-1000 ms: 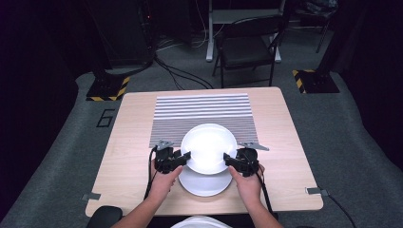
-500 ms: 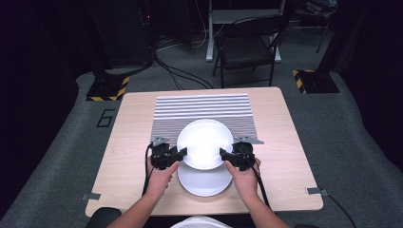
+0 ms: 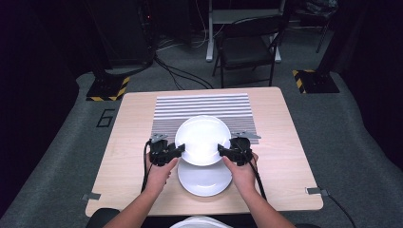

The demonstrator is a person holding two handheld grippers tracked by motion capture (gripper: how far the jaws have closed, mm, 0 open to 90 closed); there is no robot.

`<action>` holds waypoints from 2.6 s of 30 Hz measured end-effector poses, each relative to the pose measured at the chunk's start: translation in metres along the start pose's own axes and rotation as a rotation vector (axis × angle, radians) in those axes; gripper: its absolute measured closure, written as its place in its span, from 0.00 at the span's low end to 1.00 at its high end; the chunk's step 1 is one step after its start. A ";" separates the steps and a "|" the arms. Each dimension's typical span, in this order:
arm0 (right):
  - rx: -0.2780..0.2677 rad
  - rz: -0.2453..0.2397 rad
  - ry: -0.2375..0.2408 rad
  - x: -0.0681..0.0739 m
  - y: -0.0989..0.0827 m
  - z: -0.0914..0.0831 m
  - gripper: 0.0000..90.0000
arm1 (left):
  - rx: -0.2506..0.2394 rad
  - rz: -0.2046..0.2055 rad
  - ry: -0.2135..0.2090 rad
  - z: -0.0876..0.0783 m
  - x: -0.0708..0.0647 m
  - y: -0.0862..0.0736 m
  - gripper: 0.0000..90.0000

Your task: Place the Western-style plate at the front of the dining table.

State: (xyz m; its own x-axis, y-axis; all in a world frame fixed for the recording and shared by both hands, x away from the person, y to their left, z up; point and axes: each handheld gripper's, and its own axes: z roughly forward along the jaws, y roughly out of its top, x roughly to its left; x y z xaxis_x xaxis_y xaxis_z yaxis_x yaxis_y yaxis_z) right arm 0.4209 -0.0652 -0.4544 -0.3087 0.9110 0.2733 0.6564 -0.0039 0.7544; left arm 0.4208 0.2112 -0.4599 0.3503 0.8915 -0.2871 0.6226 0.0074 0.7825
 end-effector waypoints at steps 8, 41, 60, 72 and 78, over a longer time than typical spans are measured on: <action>-0.011 0.008 0.008 0.000 0.006 0.003 0.55 | -0.012 0.003 0.004 0.001 0.002 0.007 0.62; -0.034 -0.015 -0.003 -0.008 0.037 0.016 0.56 | -0.019 0.008 0.006 0.015 0.005 0.033 0.63; -0.025 -0.020 0.007 -0.006 0.055 0.025 0.56 | -0.023 0.012 0.020 0.017 0.013 0.050 0.63; -0.025 -0.013 0.015 -0.006 0.064 0.029 0.56 | -0.022 0.014 0.017 0.017 0.017 0.059 0.63; -0.029 -0.010 0.017 -0.005 0.068 0.030 0.56 | -0.023 0.013 0.013 0.018 0.018 0.064 0.63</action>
State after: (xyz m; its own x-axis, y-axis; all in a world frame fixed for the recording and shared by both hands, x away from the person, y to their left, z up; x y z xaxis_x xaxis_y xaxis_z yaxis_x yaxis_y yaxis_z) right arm 0.4877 -0.0581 -0.4219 -0.3274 0.9038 0.2757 0.6331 -0.0068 0.7740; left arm 0.4799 0.2198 -0.4246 0.3492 0.8974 -0.2695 0.6020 0.0056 0.7985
